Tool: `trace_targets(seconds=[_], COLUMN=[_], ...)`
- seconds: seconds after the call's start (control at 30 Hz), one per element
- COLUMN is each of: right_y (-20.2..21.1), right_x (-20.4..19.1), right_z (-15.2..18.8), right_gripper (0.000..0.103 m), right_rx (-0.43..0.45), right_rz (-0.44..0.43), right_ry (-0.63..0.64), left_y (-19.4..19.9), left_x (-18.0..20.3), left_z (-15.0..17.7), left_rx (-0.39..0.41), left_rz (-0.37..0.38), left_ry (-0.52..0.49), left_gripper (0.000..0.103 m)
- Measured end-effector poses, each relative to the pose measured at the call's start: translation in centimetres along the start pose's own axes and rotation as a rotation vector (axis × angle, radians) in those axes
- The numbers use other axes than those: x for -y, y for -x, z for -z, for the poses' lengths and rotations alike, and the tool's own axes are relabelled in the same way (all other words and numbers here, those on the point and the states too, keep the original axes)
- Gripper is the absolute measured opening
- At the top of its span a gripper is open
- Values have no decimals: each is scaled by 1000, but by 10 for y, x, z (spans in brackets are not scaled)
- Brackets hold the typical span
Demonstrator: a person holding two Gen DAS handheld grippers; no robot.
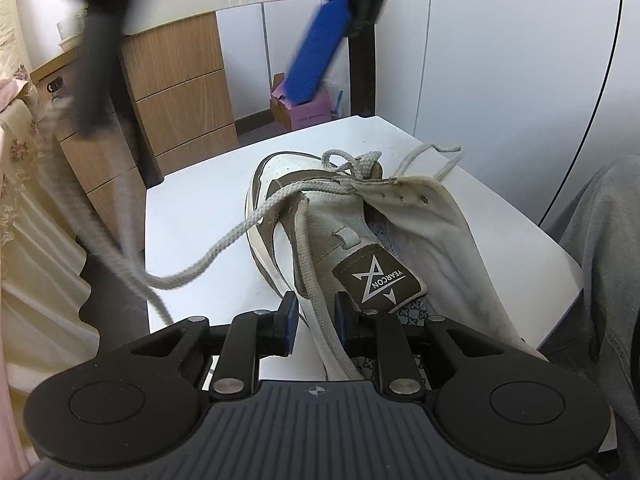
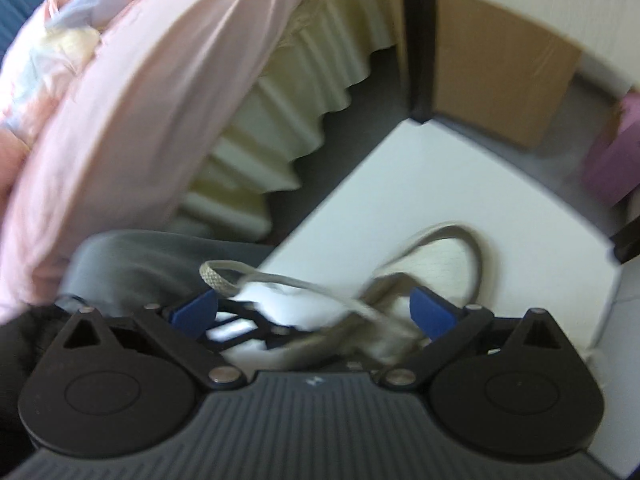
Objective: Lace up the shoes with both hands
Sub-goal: 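Open the right gripper to release the lace, then grasp the lace again near the eyelet with the right gripper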
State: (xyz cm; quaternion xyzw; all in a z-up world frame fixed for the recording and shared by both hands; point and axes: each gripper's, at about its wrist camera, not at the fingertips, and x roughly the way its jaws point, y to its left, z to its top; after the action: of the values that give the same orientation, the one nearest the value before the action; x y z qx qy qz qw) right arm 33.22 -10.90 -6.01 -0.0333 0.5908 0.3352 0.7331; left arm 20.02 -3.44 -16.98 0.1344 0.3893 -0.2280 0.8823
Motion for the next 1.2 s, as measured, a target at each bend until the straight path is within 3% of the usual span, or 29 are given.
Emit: trace_targets(seconds=[0.2,0.53,0.67,0.8,0.83,0.87,0.93,1.1,1.2], right_y=[3,28,36,23,15,7,-9,-29,-45], right_x=[-14,-41,-50,-38,-30,-22,-8,-7,-9], right_z=[-26,-54,-53,-25,-16,-7,12,37,45], right_gripper=[103,103,103,100,93,74,49,39,22], right_rx=[35,119,129,44,7,-28,-82,-22,-28], right_rz=[-111,-84,-8,196,232,257,290,285,321], right_ry=[-99,-46,104,370,402,416,422,505,553], left_y=[1,3,2,-2,-3,-2,-1,-2,-1], left_x=[-1,-6,-8,-8,-9,-9,-8,-4,-3], left_z=[0,0,1,1,1,2,3,3,2], left_rx=[-5,-5,1,6,7,8,10,16,16], left_rz=[5,22,29,46,50,52,53,43,37], left_ry=[-3,1,3,13,13,15,16,2,-5], left_gripper=[22,22,22,22,22,22,22,22,22])
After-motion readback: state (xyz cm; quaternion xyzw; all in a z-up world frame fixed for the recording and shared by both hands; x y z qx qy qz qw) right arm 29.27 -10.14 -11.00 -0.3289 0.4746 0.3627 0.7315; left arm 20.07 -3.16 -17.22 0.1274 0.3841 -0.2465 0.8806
